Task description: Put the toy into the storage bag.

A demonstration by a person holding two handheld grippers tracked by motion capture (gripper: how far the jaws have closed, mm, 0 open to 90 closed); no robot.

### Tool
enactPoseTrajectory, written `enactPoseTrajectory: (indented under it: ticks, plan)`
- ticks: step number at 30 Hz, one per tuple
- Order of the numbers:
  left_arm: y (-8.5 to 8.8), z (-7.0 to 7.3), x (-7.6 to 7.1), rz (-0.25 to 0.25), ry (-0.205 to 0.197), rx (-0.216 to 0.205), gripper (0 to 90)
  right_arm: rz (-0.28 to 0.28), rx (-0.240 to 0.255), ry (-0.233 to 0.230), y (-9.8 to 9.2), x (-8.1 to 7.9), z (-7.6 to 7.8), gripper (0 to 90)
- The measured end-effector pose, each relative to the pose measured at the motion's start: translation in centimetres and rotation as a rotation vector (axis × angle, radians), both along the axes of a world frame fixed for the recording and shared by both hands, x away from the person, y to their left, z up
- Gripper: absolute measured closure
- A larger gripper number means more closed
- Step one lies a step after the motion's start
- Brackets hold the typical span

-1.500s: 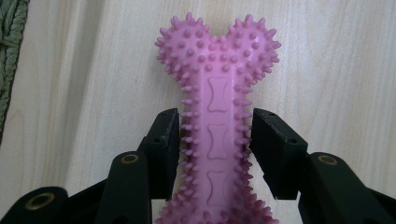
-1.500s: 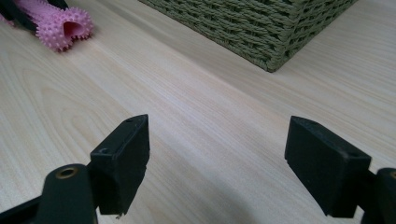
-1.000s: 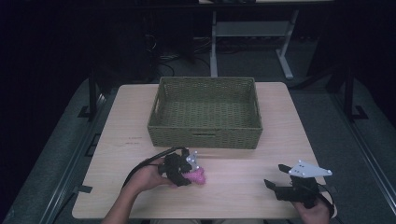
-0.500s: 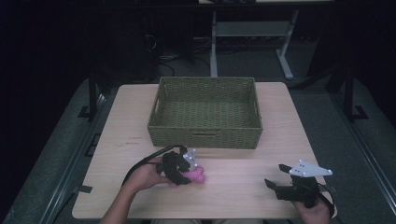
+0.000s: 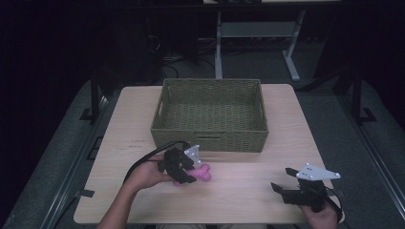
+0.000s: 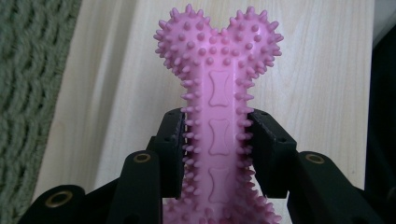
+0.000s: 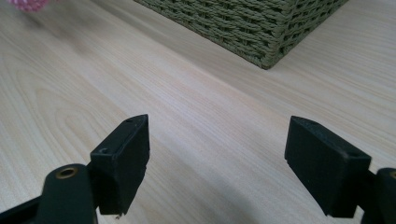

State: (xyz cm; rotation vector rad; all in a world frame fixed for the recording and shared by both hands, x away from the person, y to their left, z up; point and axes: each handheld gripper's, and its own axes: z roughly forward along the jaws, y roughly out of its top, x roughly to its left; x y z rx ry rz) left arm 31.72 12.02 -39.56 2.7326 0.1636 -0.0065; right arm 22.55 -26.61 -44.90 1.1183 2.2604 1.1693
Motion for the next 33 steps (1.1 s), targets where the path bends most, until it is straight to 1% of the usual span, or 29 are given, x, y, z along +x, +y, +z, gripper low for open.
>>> enactPoseTrajectory:
  ticks: [4,8,10,16,19,23,24,26,29,30,33]
  plan:
    - [-0.1,0.9,0.3,-0.003,0.004,-0.012,58.9,0.005,-0.004,0.002,0.1,0.1,-0.1,21.6]
    - [-0.1,1.4,0.6,-0.003,0.013,-0.025,58.9,0.008,-0.003,0.006,0.2,0.1,-0.1,21.7]
    - [0.1,1.8,1.0,-0.002,0.014,-0.034,58.8,0.011,-0.003,0.010,0.3,0.2,-0.2,21.7]
    - [0.2,3.0,2.1,0.004,0.023,-0.039,58.8,0.012,-0.006,0.013,0.4,0.4,-0.4,21.7]
    - [0.3,3.5,2.6,0.007,0.027,-0.050,58.8,0.009,-0.003,0.016,0.3,0.4,-0.4,21.7]
    - [0.3,4.0,3.1,0.011,0.022,-0.054,58.7,0.012,-0.007,0.016,0.4,0.5,-0.4,21.6]
    - [0.4,4.2,3.3,0.011,0.031,-0.055,58.8,0.012,-0.007,0.016,0.4,0.5,-0.4,21.6]
    - [0.4,4.4,3.5,0.012,0.028,-0.060,58.8,0.009,-0.003,0.017,0.3,0.5,-0.4,21.7]
    - [0.4,4.9,4.0,0.012,0.025,-0.056,58.8,0.007,0.001,0.021,0.3,0.5,-0.3,21.6]
    - [0.4,5.0,4.1,0.015,0.024,-0.063,58.8,0.008,0.000,0.018,0.2,0.5,-0.4,21.7]
    - [0.3,5.4,4.4,0.014,0.023,-0.063,58.8,0.009,0.000,0.017,0.2,0.5,-0.3,21.7]
